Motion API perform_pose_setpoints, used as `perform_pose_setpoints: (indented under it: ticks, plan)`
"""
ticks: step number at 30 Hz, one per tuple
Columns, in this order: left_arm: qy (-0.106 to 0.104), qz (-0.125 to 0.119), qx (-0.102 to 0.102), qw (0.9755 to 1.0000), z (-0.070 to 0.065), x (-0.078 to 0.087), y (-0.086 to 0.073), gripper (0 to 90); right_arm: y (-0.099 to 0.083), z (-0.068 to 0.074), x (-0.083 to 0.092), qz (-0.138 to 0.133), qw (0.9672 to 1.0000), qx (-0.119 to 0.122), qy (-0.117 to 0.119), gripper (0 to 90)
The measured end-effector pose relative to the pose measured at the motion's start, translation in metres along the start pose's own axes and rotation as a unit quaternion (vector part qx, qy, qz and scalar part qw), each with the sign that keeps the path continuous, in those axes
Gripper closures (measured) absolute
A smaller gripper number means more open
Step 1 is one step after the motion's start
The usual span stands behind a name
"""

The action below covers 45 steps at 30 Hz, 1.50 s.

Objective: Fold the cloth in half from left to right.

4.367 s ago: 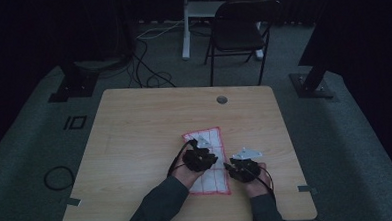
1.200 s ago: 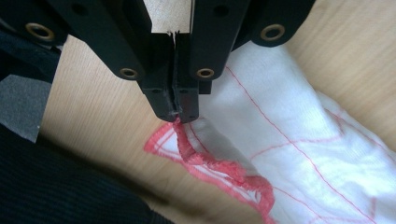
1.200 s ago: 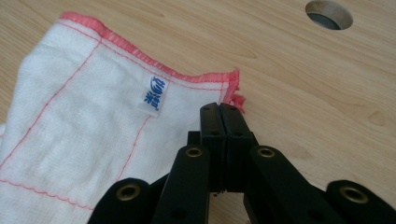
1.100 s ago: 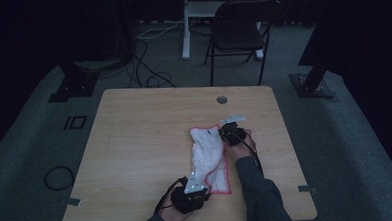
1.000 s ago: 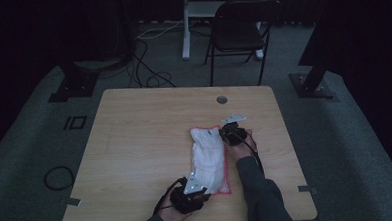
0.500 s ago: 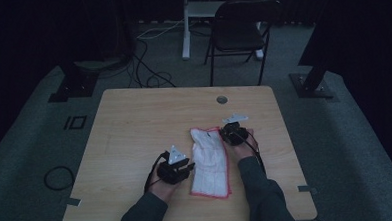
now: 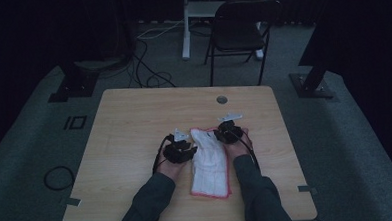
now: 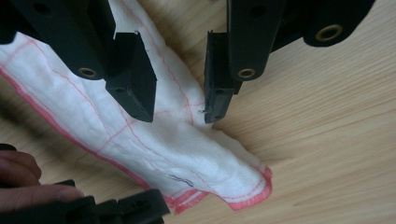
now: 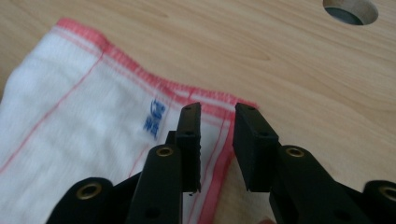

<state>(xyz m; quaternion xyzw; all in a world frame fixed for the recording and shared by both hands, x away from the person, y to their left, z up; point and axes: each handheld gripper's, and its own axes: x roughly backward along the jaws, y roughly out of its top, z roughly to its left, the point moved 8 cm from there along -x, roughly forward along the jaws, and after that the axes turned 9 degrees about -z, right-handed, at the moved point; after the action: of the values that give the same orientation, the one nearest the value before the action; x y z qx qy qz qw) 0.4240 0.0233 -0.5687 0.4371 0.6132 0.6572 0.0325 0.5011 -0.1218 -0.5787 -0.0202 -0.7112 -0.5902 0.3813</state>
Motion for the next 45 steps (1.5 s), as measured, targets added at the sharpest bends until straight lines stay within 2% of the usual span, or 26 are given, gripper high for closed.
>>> perform_pose_setpoints:
  ticks: [4,9,12,14,16,18,22,26,30,36,38,41,45]
  plan:
    - [0.003,0.010,0.010,0.9999,0.000,-0.009,-0.002,63.3,0.006,-0.001,-0.006,0.001,0.9999,-0.011,-0.004,65.8]
    - [0.002,0.021,0.015,0.9997,-0.001,-0.016,-0.006,62.7,0.006,0.002,-0.016,0.011,0.9999,-0.002,-0.007,61.5]
    - [0.004,0.034,0.018,0.9992,0.001,-0.020,-0.012,70.9,0.000,0.003,-0.023,0.027,0.9996,-0.004,-0.009,61.8]
    - [0.001,0.036,0.019,0.9992,0.002,-0.020,-0.013,77.6,0.001,0.003,-0.024,0.026,0.9996,-0.010,-0.008,64.8]
    - [-0.002,0.036,0.018,0.9992,0.002,-0.020,-0.013,84.2,0.002,0.004,-0.023,0.031,0.9995,-0.004,-0.007,76.6]
    - [-0.008,0.033,0.024,0.9991,0.003,-0.018,-0.013,86.3,0.002,0.004,-0.023,0.033,0.9993,0.004,-0.013,86.0]
    - [-0.019,0.015,0.052,0.9984,0.008,-0.013,-0.015,87.1,0.003,0.000,-0.021,0.034,0.9991,0.003,-0.026,89.0]
    - [-0.021,-0.002,0.078,0.9967,0.015,-0.005,-0.019,87.2,0.003,-0.004,-0.020,0.029,0.9991,0.001,-0.031,89.4]
    - [-0.015,-0.007,0.100,0.9948,0.022,0.000,-0.024,87.1,0.010,-0.002,-0.017,0.008,0.9996,-0.003,-0.027,89.3]
    - [-0.004,-0.008,0.098,0.9951,0.025,0.004,-0.023,84.8,0.028,0.008,-0.017,-0.019,0.9996,0.008,-0.017,89.2]
    - [-0.006,-0.015,0.099,0.9950,0.026,0.003,-0.018,76.9,0.032,0.012,-0.018,-0.021,0.9996,0.012,-0.012,89.2]
    - [0.001,-0.023,0.098,0.9949,0.029,0.001,-0.008,66.7,0.035,0.014,-0.020,-0.020,0.9997,0.013,-0.011,89.2]
    - [0.008,-0.009,0.112,0.9937,0.033,-0.010,-0.001,57.8,0.037,0.016,-0.021,-0.021,0.9997,0.009,-0.008,89.2]
